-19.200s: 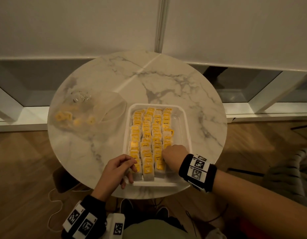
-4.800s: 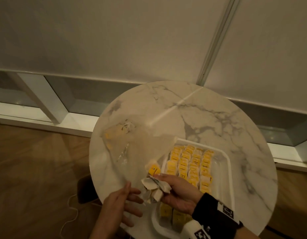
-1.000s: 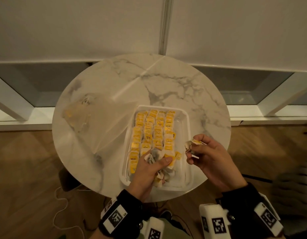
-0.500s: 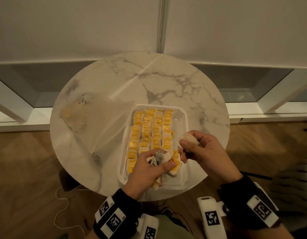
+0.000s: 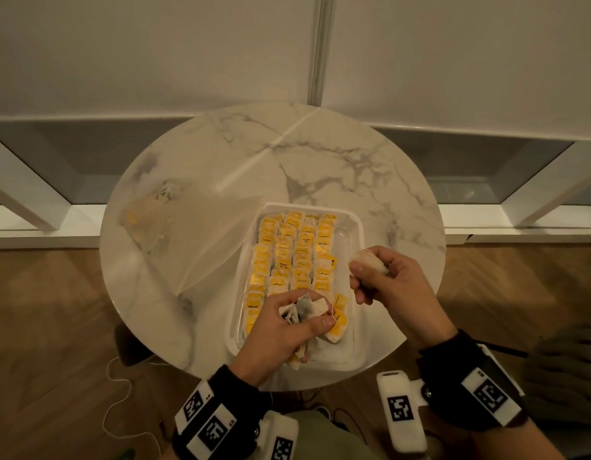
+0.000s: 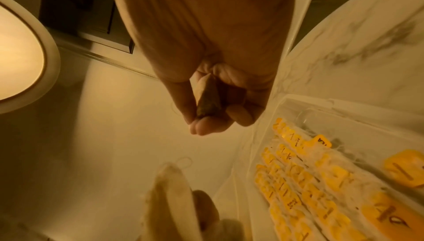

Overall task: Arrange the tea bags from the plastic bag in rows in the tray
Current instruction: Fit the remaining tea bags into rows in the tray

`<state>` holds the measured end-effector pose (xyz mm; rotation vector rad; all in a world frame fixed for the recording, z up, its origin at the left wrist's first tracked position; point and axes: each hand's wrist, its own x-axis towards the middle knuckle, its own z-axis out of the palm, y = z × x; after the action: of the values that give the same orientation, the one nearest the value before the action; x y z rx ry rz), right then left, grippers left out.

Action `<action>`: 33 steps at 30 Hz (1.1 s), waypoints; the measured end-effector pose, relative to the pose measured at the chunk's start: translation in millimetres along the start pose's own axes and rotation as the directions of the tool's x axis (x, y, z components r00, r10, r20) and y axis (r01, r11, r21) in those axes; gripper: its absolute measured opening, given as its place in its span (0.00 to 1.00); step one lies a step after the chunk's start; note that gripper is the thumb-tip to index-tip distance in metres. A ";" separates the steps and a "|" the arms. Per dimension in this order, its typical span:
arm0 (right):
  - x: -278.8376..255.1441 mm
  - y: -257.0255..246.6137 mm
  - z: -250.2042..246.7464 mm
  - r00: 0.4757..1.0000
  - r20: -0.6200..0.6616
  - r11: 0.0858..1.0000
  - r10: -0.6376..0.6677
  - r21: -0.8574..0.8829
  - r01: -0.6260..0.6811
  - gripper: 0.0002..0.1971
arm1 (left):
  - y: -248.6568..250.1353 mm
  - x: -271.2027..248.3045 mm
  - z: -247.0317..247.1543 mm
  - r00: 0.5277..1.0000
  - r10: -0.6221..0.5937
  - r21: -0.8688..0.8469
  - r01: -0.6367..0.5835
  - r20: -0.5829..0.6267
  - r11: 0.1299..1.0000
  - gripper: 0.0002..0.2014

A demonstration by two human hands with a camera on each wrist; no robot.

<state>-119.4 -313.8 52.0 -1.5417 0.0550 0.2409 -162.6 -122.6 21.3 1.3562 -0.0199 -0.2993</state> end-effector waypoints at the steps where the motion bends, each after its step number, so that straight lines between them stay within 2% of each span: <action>1: 1.1 -0.9 -0.8 1.000 0.004 1.000 0.009 0.009 -0.009 0.07 | -0.9 0.3 -1.6 1.000 0.006 -0.002 -0.006 -0.008 1.000 0.03; 3: 2.7 -1.6 -3.1 0.999 0.020 0.999 0.041 0.000 -0.041 0.08 | -1.9 0.3 -6.2 0.999 0.020 -0.014 -0.021 -0.047 1.000 0.05; 5: 2.5 1.2 -3.8 0.993 0.056 0.994 0.106 0.024 -0.107 0.13 | -2.9 -0.6 -14.8 0.994 0.017 -0.037 -0.021 -0.105 0.999 0.08; 9: -5.7 18.0 -0.7 0.943 0.164 0.922 0.290 0.216 -0.322 0.23 | -8.4 -7.5 -38.9 0.971 -0.041 -0.100 0.017 -0.236 0.995 0.09; 13: -14.7 37.4 0.2 0.922 0.148 0.912 0.358 0.157 -0.380 0.15 | -15.8 -14.1 -53.2 0.957 -0.106 -0.093 0.084 -0.270 0.992 0.08; 16: -17.2 47.9 -2.1 0.915 0.110 0.901 0.389 0.159 -0.403 0.17 | -21.0 -16.9 -53.3 0.958 -0.150 -0.066 0.137 -0.244 0.988 0.13; 21: -20.7 53.1 3.2 0.951 0.036 0.938 0.308 0.154 -0.309 0.14 | -29.4 -14.3 -42.1 0.961 -0.230 0.037 0.238 -0.151 0.971 0.12; 24: -23.0 53.5 12.2 0.962 0.008 0.942 0.271 0.202 -0.267 0.17 | -32.3 -11.2 -30.4 0.955 -0.280 0.086 0.289 -0.100 0.954 0.13; 27: -26.6 57.1 18.5 0.985 -0.005 0.981 0.172 0.087 -0.171 0.19 | -29.7 -6.0 -20.6 0.938 -0.344 0.007 0.344 -0.055 0.939 0.08; 30: -33.2 60.9 24.4 0.998 0.016 0.995 0.064 -0.072 -0.063 0.16 | -26.4 -1.5 -11.9 0.936 -0.351 -0.015 0.351 -0.032 0.936 0.15; 33: -40.7 63.0 31.6 0.999 0.052 0.990 -0.002 -0.141 0.010 0.16 | -24.9 0.5 -6.4 0.942 -0.334 -0.020 0.333 -0.034 0.943 0.12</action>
<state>-174.6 -286.7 -1.2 -1.6750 -0.0077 0.2848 -166.0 -121.1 -4.2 1.3488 0.2455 -0.5584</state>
